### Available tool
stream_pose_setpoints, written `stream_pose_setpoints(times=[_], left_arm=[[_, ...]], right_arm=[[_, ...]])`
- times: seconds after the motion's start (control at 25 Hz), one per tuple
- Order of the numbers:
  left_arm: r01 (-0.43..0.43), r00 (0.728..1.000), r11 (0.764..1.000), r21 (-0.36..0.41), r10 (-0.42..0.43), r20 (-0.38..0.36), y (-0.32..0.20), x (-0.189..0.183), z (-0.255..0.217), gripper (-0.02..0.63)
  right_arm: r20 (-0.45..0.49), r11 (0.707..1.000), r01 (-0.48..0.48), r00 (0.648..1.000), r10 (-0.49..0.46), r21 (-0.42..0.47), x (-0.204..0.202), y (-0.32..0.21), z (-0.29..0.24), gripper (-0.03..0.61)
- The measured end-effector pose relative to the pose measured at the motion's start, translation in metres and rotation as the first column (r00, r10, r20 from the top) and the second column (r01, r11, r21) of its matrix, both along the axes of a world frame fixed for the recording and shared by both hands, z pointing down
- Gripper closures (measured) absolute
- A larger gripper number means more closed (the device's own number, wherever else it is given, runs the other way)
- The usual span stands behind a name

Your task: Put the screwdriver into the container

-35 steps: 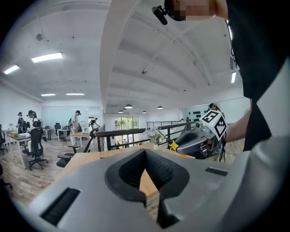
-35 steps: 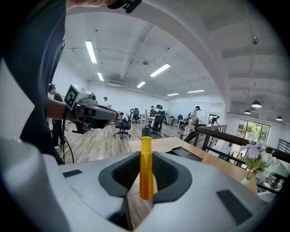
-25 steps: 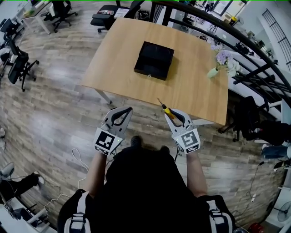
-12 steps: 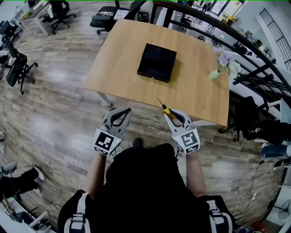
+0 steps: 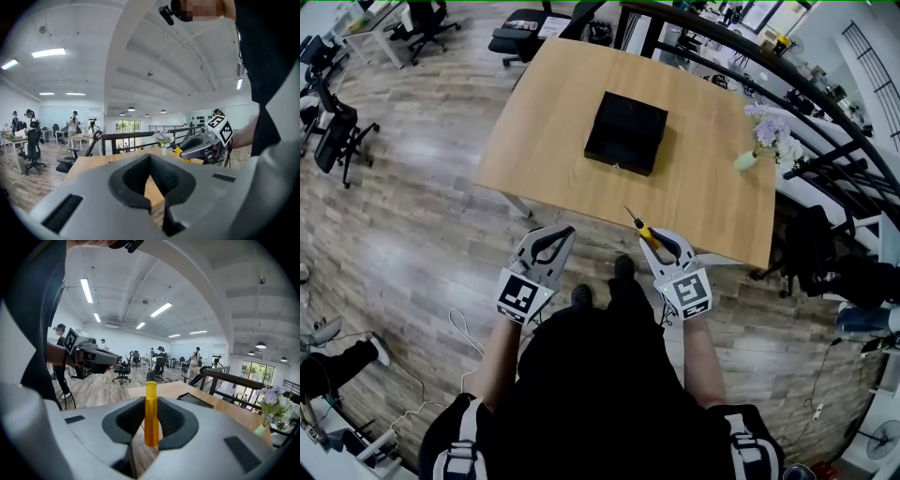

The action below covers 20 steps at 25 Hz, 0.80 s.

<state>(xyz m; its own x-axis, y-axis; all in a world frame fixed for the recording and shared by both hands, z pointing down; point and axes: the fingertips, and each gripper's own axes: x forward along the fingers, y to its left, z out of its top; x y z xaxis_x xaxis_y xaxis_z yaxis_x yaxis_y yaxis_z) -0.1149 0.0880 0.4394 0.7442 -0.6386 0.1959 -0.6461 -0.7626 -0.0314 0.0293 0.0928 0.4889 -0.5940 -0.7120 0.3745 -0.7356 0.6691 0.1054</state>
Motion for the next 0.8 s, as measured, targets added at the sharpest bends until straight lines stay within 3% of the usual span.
stream_pose_setpoints(times=[0.4,0.56,0.8], left_arm=[[0.108,0.993,0.994,0.002,-0.108,0.046,-0.037,0.019,-0.006,0.592],[0.162,0.986,0.986,0.031,-0.163,0.028,-0.058,0.029,-0.02,0.592],[0.225,0.972,0.973,0.047,-0.228,0.061,-0.077,0.043,-0.024,0.592]], right_arm=[[0.024,0.992,0.126,0.992,-0.126,0.012,0.016,-0.06,-0.002,0.486],[0.037,0.983,0.185,0.982,-0.186,0.02,0.018,-0.087,-0.013,0.486],[0.038,0.966,0.256,0.966,-0.257,0.022,0.029,-0.119,-0.011,0.486]])
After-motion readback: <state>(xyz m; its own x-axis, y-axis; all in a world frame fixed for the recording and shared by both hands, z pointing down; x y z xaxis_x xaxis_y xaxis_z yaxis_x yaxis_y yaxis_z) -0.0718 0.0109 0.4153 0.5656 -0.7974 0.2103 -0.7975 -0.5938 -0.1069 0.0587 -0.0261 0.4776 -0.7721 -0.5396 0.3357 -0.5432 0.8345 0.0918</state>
